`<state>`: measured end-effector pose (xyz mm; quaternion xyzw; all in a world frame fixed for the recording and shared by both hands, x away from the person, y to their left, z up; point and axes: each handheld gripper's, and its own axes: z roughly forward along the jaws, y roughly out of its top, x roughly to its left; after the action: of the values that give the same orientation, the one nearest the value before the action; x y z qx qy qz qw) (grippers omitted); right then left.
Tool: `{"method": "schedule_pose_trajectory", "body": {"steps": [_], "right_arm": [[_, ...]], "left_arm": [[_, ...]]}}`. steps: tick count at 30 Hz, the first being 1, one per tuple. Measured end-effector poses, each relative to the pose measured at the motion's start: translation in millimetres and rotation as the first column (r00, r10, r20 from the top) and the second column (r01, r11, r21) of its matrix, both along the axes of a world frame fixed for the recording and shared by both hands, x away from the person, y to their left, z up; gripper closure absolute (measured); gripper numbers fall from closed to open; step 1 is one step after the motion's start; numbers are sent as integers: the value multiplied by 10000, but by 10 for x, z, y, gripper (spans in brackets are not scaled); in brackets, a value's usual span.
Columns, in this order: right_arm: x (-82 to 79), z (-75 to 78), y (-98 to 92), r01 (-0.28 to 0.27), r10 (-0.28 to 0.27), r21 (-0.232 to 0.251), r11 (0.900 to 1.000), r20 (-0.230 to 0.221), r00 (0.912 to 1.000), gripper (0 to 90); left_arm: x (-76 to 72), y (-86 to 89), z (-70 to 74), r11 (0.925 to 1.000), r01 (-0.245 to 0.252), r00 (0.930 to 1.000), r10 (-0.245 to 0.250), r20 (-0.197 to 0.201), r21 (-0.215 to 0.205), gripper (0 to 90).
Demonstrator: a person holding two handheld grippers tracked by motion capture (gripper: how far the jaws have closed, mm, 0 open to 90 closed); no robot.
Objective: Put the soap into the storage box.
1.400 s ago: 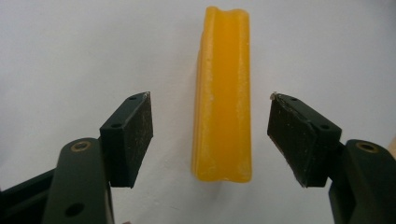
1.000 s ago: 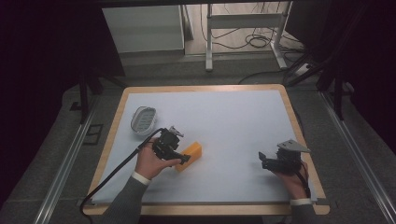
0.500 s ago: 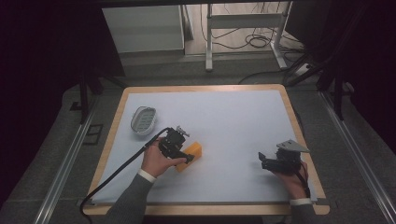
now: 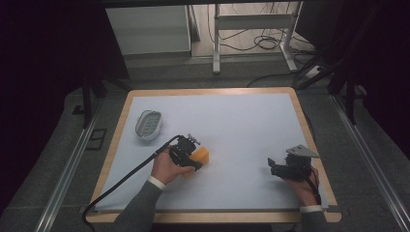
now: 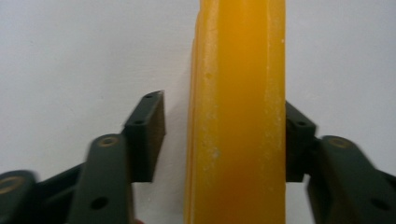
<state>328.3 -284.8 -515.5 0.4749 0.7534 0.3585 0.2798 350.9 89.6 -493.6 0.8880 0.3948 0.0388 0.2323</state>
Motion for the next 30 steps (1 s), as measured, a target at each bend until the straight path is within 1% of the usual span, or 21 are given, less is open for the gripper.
{"method": "schedule_pose_trajectory", "body": {"steps": [5,7,12,13,14,17,19,21,23,24,25,30], "right_arm": [[3,-8,2,7,-7,-104,9999,2,10000,74],[3,-12,3,15,-15,-129,9999,-3,10000,74],[5,-18,-1,15,-15,-126,9999,-21,10000,74],[4,-15,-2,18,-18,-120,9999,-3,10000,74],[3,-14,-4,22,-22,-117,9999,2,10000,74],[2,-7,-14,44,-44,2,10000,-8,10000,74],[3,2,-19,23,-23,33,10000,28,10000,74],[-1,10,-21,17,-17,60,10000,54,10000,74],[-2,13,-26,27,-27,73,10000,53,10000,74],[-1,12,-28,34,-34,92,10000,55,10000,74],[-2,15,-33,54,-54,105,9999,40,10000,74],[-5,22,-42,86,-86,108,9999,73,9999,75]], "left_arm": [[-2,-11,-13,9999,123,9998,-123,-131,-49,535],[-8,-18,-17,9998,186,9998,-186,-94,-65,579],[2,-3,-13,9997,258,9997,-258,-49,-58,599],[1,-1,-11,9996,259,9997,-259,0,-58,602],[-9,-4,-13,9997,229,9995,-228,202,-10,605],[-1,9,-8,9995,288,9994,-286,195,-91,608],[13,21,-2,9995,312,9995,-310,117,-113,609],[24,38,12,9994,277,9996,-275,79,-218,609],[33,61,36,9992,286,9995,-282,127,-295,610],[40,80,53,9988,227,9996,-221,162,-424,610],[47,92,61,9987,215,9997,-208,143,-459,610],[67,133,86,9990,157,9998,-152,130,-419,609]]}}
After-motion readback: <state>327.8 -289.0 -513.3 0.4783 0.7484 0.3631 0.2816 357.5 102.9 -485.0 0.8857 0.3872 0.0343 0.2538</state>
